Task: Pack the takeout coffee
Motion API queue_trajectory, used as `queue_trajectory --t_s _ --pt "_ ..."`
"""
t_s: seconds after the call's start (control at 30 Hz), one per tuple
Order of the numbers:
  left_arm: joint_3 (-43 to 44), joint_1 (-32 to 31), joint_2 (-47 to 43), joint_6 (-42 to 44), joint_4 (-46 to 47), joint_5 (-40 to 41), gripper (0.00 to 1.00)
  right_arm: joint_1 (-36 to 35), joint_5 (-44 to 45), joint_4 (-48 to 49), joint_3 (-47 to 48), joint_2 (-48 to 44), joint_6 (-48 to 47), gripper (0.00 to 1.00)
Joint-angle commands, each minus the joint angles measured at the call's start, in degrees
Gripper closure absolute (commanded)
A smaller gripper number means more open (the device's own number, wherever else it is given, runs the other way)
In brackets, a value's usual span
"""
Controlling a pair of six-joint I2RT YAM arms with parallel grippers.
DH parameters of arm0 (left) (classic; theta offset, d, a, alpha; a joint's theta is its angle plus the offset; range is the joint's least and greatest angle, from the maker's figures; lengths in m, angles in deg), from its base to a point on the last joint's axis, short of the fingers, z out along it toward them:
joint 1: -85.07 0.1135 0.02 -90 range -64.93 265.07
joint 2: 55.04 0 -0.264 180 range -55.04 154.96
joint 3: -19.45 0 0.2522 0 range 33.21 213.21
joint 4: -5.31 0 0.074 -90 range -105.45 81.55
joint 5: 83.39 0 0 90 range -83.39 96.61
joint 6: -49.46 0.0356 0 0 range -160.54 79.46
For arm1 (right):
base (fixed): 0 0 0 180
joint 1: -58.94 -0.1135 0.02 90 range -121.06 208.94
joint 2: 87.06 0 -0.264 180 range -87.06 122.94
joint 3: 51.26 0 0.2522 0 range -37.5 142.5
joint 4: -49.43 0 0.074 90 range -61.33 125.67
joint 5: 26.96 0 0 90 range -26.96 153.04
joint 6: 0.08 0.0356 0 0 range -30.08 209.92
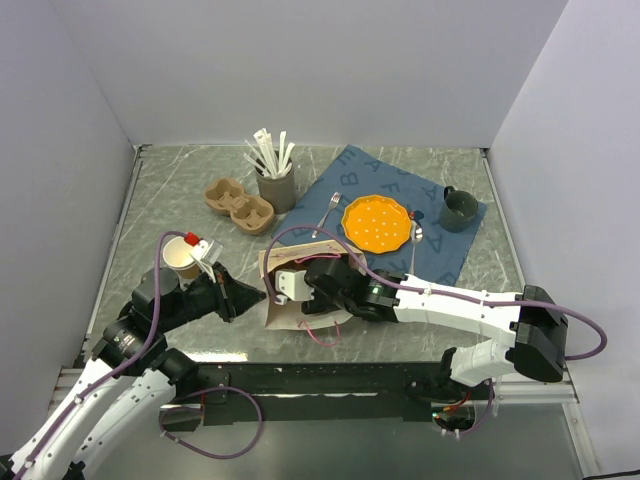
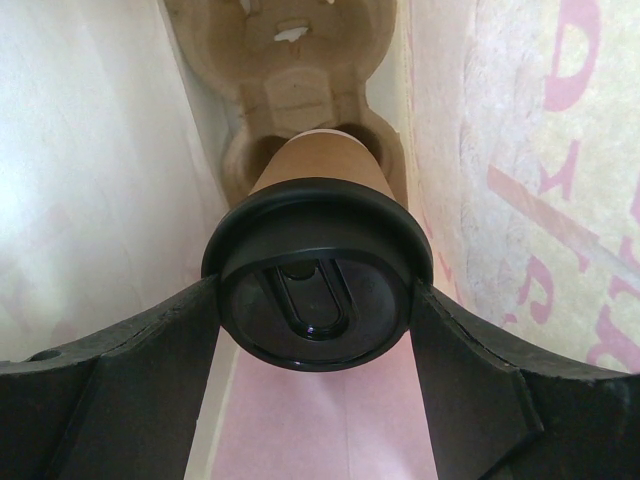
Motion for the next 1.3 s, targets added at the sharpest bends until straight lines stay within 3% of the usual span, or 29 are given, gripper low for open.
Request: queue_trajectory --t_s 0.0,1.27 --pt "0.05 -0.52 0.34 -0.31 0.73 0.26 0.99 0.41 1.23 0.03 1.92 -1.6 0.3 0.59" --pt "0.22 -0.87 0.95 -0.31 0.47 0.35 0.99 0.32 3.25 3.46 -0.46 3.5 2.93 0.6"
